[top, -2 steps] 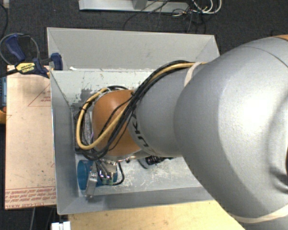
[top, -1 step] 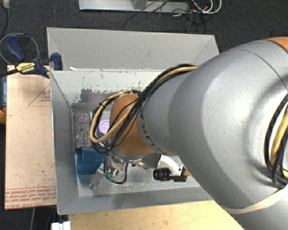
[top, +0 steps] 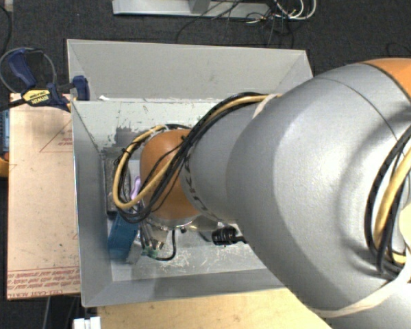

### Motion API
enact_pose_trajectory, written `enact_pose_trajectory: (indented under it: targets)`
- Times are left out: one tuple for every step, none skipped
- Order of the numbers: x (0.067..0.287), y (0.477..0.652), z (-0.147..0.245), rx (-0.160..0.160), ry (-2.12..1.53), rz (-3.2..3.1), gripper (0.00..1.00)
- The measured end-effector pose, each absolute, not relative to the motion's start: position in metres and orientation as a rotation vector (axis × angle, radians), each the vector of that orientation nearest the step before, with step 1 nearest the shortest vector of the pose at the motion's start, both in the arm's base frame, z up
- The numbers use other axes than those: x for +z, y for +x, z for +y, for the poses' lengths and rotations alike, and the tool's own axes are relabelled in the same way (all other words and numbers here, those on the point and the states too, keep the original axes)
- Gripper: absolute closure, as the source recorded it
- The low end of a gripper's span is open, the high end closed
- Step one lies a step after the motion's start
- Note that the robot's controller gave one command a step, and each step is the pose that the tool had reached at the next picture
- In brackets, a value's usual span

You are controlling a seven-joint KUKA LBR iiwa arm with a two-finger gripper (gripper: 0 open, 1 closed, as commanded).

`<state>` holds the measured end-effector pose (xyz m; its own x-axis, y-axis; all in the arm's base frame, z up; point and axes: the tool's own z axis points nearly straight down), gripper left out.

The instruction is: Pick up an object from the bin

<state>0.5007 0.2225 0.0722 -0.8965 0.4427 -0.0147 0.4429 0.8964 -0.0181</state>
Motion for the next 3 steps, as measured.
enact_pose_trajectory:
  targets:
    - [0.072,0.5,0.222,-0.034,0.711,3.051,1.0]
    - [0.092,0.497,0.226,-0.029,0.71,3.062,1.0]
    - [0.118,0.498,0.227,-0.025,0.704,3.059,1.0]
